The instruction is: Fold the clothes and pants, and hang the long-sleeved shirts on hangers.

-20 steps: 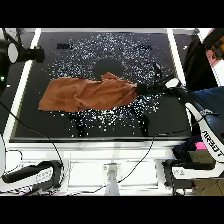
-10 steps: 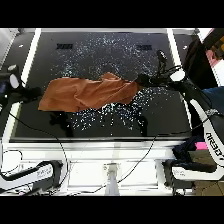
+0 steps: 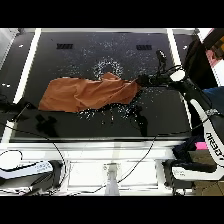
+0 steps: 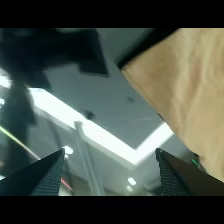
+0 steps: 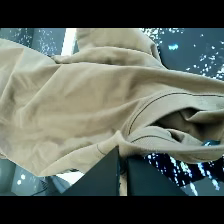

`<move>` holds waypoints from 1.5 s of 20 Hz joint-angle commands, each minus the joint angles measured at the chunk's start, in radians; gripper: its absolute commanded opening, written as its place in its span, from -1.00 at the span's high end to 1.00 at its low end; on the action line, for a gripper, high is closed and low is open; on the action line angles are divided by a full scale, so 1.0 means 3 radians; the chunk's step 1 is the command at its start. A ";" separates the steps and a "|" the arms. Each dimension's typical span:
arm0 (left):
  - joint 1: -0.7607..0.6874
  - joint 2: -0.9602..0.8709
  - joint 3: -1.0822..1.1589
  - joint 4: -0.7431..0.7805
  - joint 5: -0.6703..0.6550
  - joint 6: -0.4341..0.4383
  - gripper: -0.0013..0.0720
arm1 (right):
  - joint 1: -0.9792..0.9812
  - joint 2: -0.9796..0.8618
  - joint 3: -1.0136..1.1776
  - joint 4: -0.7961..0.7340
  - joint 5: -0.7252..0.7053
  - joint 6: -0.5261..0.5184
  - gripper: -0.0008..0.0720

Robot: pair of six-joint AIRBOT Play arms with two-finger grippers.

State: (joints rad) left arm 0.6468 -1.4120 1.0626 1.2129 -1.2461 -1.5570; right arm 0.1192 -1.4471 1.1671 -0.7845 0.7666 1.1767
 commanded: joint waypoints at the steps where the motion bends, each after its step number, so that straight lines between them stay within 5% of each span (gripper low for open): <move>1: 0.0111 -0.0193 -0.0006 -0.0408 -0.0131 0.0397 -0.81 | 0.0000 0.0003 0.0001 -0.0032 0.0003 -0.0001 0.94; 12: -0.0210 -0.0532 -0.0018 -0.0632 0.0607 0.0406 -0.77 | 0.0000 0.0003 0.0001 -0.0034 0.0000 -0.0037 0.94; 15: -0.0231 -0.0676 -0.0018 -0.0949 0.0753 0.0406 -0.30 | 0.0000 0.0003 0.0003 -0.0034 0.0001 -0.0037 0.94; 19: -0.0231 -0.0740 -0.0017 -0.1176 0.0880 0.0408 -0.29 | 0.0000 0.0003 0.0003 -0.0034 0.0001 -0.0037 0.94; 21: -0.0228 -0.0713 -0.0017 -0.1194 0.0872 0.0423 0.24 | 0.0000 0.0003 0.0003 -0.0041 0.0003 -0.0037 0.94; 22: -0.0229 -0.0678 -0.0017 -0.1194 0.0875 0.0464 0.34 | 0.0000 0.0003 0.0003 -0.0042 0.0003 -0.0037 0.94; 26: -0.0192 -0.0460 -0.0017 -0.1166 0.0912 0.0570 0.35 | 0.0000 0.0003 0.0003 -0.0042 0.0003 -0.0036 0.94; 27: -0.0183 -0.0404 -0.0017 -0.1166 0.0917 0.0614 0.46 | 0.0000 0.0003 0.0003 -0.0041 0.0003 -0.0036 0.94; 28: -0.0179 -0.0347 -0.0017 -0.1167 0.0916 0.0684 0.92 | 0.0000 0.0003 0.0003 -0.0041 0.0003 -0.0036 0.94; 30: -0.0179 -0.0244 -0.0017 -0.1170 0.0931 0.0745 0.90 | 0.0000 0.0003 0.0003 -0.0041 0.0004 -0.0036 0.94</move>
State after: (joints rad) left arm 0.5900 -1.5269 1.0565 0.8669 -0.9749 -1.3682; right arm 0.1192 -1.4471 1.1671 -0.7967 0.7673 1.1652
